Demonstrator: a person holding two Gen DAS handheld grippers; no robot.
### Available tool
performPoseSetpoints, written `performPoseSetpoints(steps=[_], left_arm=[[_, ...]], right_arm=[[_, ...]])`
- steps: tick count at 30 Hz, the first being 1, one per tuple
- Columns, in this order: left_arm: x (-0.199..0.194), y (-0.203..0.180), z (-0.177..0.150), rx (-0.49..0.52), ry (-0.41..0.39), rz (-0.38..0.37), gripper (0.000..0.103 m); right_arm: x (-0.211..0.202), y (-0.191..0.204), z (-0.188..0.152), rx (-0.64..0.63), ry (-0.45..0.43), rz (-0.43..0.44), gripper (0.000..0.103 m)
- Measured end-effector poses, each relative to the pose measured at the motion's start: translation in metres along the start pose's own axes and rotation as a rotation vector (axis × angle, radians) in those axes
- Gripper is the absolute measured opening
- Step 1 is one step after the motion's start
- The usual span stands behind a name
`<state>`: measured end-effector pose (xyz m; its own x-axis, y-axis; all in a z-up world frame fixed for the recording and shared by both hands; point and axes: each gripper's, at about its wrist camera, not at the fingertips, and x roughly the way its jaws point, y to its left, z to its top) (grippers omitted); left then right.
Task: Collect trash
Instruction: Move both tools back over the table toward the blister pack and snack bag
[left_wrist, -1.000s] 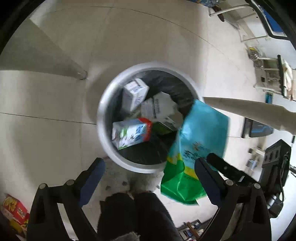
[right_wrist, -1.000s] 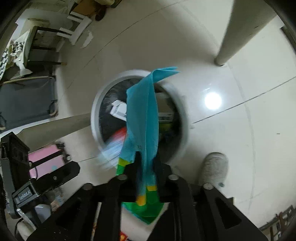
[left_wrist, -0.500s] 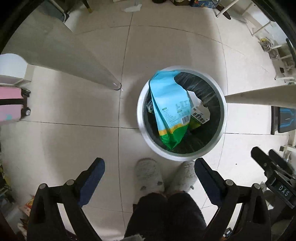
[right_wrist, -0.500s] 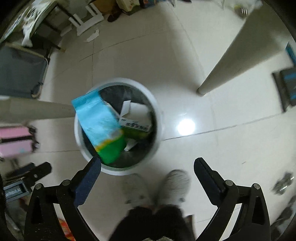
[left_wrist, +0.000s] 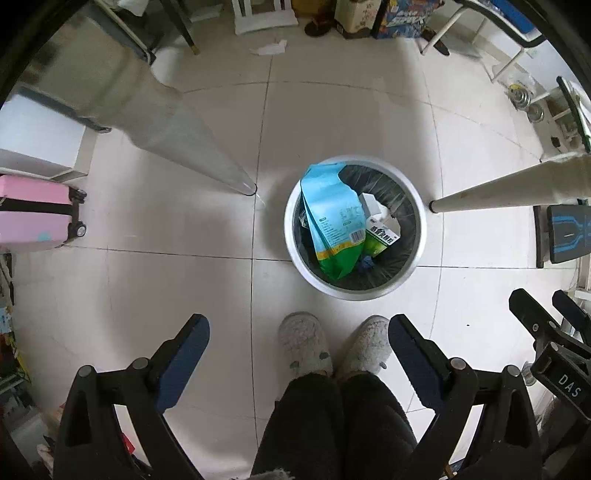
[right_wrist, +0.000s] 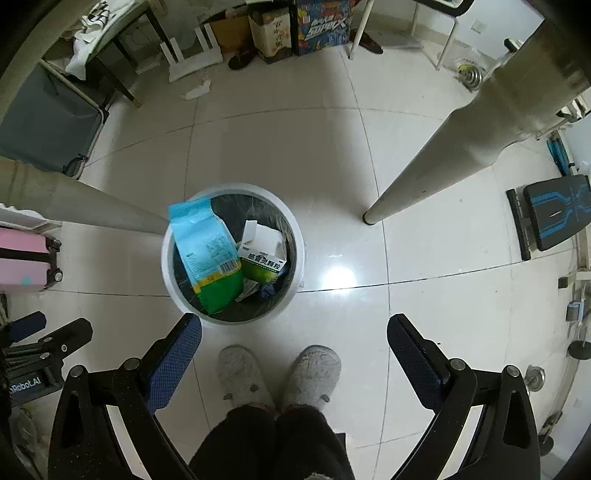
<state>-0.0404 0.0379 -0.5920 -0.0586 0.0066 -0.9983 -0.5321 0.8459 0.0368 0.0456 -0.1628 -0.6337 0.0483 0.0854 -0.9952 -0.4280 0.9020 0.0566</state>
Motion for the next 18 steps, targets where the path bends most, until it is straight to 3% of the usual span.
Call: performPoseSetpoints(steps=[6, 18], left_arm=[[-0.061, 0.004, -0.015, -0.007, -0.032, -0.006, 0.099], [-0.214, 0.013, -0.04, 0.024, -0.135, -0.024, 0.099]], right_arm=[[-0.062, 0.006, -0.006, -0.023, -0.033, 0.004, 0.102], [-0.23, 0.021, -0.019, -0.038, -0.073, 0.059, 0.102]])
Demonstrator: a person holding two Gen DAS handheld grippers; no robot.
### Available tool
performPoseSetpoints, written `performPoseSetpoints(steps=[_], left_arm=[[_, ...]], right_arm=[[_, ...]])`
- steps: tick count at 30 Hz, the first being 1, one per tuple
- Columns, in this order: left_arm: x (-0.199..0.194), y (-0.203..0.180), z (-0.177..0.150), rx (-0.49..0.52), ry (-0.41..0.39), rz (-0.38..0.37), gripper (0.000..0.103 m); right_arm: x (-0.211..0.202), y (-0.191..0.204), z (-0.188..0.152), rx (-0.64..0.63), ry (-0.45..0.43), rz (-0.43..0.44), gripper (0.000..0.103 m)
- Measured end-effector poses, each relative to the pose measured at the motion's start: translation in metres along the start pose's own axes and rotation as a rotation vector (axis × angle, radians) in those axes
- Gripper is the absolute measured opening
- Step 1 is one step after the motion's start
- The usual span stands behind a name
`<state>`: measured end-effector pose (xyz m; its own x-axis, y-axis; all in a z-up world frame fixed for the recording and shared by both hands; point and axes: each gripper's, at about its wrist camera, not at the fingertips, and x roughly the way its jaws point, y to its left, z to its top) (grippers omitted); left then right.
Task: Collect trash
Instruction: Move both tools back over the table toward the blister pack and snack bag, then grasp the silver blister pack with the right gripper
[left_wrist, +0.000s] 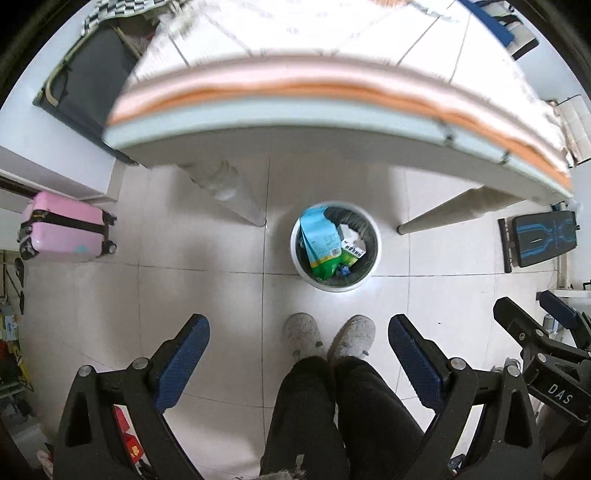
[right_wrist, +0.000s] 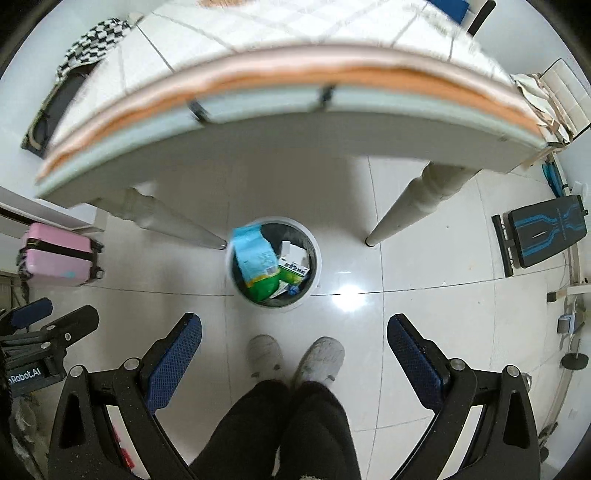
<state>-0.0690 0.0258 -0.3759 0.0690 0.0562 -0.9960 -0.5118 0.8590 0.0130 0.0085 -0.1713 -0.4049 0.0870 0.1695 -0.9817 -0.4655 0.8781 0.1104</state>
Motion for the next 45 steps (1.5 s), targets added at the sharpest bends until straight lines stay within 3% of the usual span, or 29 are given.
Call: performPoseSetpoints(steps=[5, 8, 12, 19, 26, 29, 34, 39, 45], left_arm=[[-0.05, 0.007, 0.014, -0.003, -0.06, 0.0, 0.099], [-0.072, 0.008, 0.039, -0.004, -0.12, 0.011, 0.099], [-0.094, 0.009, 0.077, -0.001, -0.197, 0.048, 0.103], [-0.091, -0.003, 0.149, -0.056, -0.231, 0.137, 0.103], [-0.056, -0.034, 0.234, -0.19, -0.162, 0.215, 0.103], [-0.033, -0.047, 0.275, -0.247, -0.105, 0.237, 0.103], [-0.009, -0.058, 0.325, -0.328, -0.048, 0.263, 0.103], [0.003, -0.061, 0.351, -0.378, -0.02, 0.274, 0.103], [0.008, -0.057, 0.368, -0.394, -0.003, 0.291, 0.103]], right_arm=[[-0.069, 0.009, 0.01, 0.036, -0.004, 0.045, 0.102], [-0.1, 0.014, 0.027, 0.065, -0.023, 0.076, 0.102], [-0.131, 0.018, 0.072, 0.089, -0.053, 0.119, 0.102], [-0.14, 0.01, 0.191, -0.012, -0.067, 0.066, 0.102], [-0.088, -0.022, 0.339, -0.179, 0.0, -0.015, 0.102], [-0.05, -0.031, 0.407, -0.243, 0.055, -0.001, 0.102], [0.008, -0.031, 0.485, -0.34, 0.13, -0.027, 0.102], [0.052, -0.022, 0.526, -0.36, 0.149, -0.011, 0.103], [0.092, -0.005, 0.535, -0.383, 0.207, -0.015, 0.103]])
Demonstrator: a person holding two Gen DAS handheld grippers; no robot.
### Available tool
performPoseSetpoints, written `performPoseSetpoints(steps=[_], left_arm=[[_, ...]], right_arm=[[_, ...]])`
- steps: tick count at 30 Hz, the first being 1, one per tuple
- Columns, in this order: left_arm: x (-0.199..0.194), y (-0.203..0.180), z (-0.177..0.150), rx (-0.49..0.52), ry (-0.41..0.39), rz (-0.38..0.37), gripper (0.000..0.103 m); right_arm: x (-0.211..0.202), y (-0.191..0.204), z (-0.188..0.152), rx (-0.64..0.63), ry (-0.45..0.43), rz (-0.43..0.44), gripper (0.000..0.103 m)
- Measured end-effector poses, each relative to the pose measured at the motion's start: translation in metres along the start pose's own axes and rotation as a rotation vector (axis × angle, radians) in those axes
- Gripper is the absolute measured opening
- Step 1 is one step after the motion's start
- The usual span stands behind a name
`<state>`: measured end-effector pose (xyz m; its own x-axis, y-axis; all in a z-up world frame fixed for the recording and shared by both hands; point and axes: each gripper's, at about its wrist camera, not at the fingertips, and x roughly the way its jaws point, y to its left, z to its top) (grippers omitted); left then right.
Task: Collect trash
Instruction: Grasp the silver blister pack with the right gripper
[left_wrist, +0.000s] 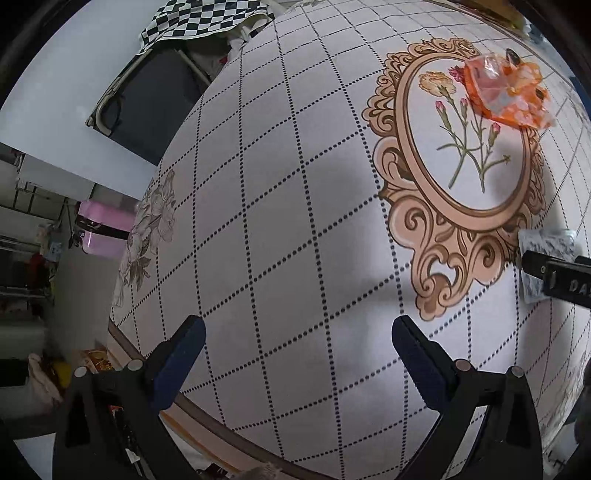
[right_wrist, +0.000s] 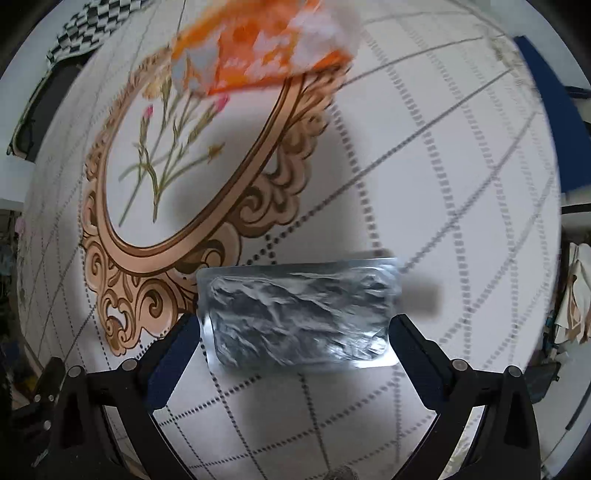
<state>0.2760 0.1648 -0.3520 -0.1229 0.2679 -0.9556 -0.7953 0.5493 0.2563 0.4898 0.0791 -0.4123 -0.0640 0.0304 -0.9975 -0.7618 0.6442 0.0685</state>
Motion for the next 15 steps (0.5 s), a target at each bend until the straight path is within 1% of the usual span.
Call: performPoseSetpoints(steps=[2, 3, 7, 8, 9, 11, 12, 13, 15], left_arm=[[0.003, 0.0, 0.006, -0.01, 0.006, 0.001, 0.103], [0.004, 0.001, 0.007, -0.015, 0.011, 0.001, 0.103], [0.004, 0.0, 0.01, -0.016, 0.016, 0.0, 0.103], [0.003, -0.001, 0.012, -0.014, 0.014, 0.001, 0.103], [0.002, -0.001, 0.013, -0.009, 0.01, 0.0, 0.103], [0.0, -0.005, 0.015, -0.004, 0.004, 0.003, 0.103], [-0.002, -0.007, 0.016, 0.001, -0.001, -0.001, 0.103], [-0.004, -0.009, 0.017, 0.005, -0.005, -0.003, 0.103], [-0.007, -0.013, 0.019, 0.016, -0.015, -0.005, 0.103]], right_arm=[[0.001, 0.005, 0.003, -0.02, -0.018, -0.052, 0.103], [0.002, 0.004, 0.005, -0.012, -0.014, -0.054, 0.103], [0.002, -0.002, 0.005, 0.004, -0.024, -0.037, 0.102], [0.001, -0.003, 0.005, 0.01, -0.025, -0.027, 0.1], [-0.001, -0.005, 0.003, 0.012, -0.029, -0.017, 0.096], [-0.016, -0.009, 0.001, 0.018, -0.073, -0.051, 0.057], [-0.023, -0.017, 0.0, 0.042, -0.089, -0.007, 0.046], [-0.025, -0.023, 0.0, 0.065, -0.085, 0.015, 0.032], [-0.033, -0.042, -0.003, 0.118, -0.094, 0.079, 0.029]])
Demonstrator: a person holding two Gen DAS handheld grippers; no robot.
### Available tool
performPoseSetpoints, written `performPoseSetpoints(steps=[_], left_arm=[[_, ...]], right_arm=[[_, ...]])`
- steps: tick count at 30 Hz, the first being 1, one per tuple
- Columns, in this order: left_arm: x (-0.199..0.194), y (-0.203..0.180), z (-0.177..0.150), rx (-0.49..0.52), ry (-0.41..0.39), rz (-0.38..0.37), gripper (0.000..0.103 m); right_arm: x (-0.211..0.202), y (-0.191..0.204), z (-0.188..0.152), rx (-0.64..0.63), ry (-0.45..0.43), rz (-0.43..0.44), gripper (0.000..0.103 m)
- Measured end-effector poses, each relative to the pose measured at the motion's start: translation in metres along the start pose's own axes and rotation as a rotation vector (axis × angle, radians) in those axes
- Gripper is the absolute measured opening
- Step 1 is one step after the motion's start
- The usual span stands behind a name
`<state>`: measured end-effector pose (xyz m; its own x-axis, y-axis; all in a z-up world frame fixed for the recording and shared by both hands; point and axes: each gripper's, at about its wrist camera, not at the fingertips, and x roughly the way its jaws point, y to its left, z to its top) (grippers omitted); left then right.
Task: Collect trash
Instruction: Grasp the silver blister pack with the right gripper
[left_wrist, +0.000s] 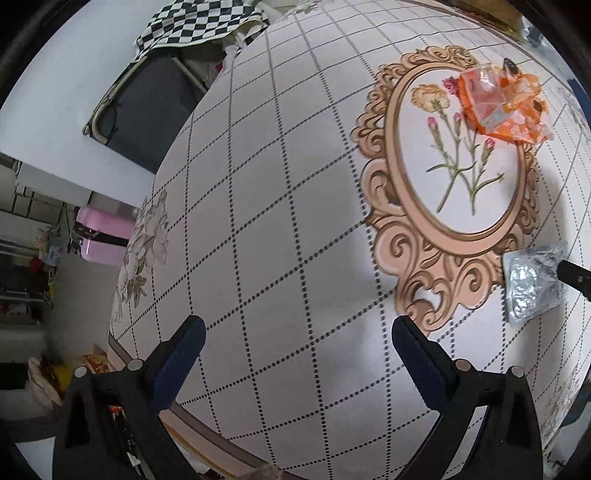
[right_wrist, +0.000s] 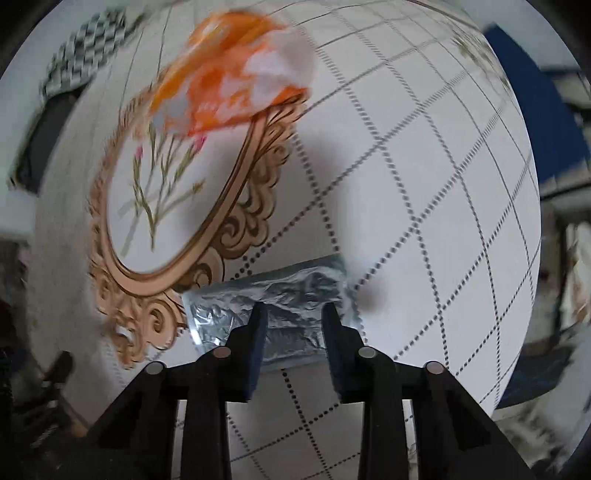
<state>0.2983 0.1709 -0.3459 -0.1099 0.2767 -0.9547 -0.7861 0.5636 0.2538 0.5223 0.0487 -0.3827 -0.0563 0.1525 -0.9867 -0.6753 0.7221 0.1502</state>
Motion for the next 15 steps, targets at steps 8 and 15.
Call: performPoseSetpoints(steps=[8, 15], left_arm=[[0.001, -0.016, -0.003, 0.047, -0.038, 0.068, 0.103], [0.033, -0.024, -0.03, 0.017, 0.054, 0.079, 0.103]], right_arm=[[-0.015, -0.032, 0.004, -0.052, 0.0, 0.114, 0.054], [0.007, 0.06, -0.015, -0.911, 0.083, -0.202, 0.084]])
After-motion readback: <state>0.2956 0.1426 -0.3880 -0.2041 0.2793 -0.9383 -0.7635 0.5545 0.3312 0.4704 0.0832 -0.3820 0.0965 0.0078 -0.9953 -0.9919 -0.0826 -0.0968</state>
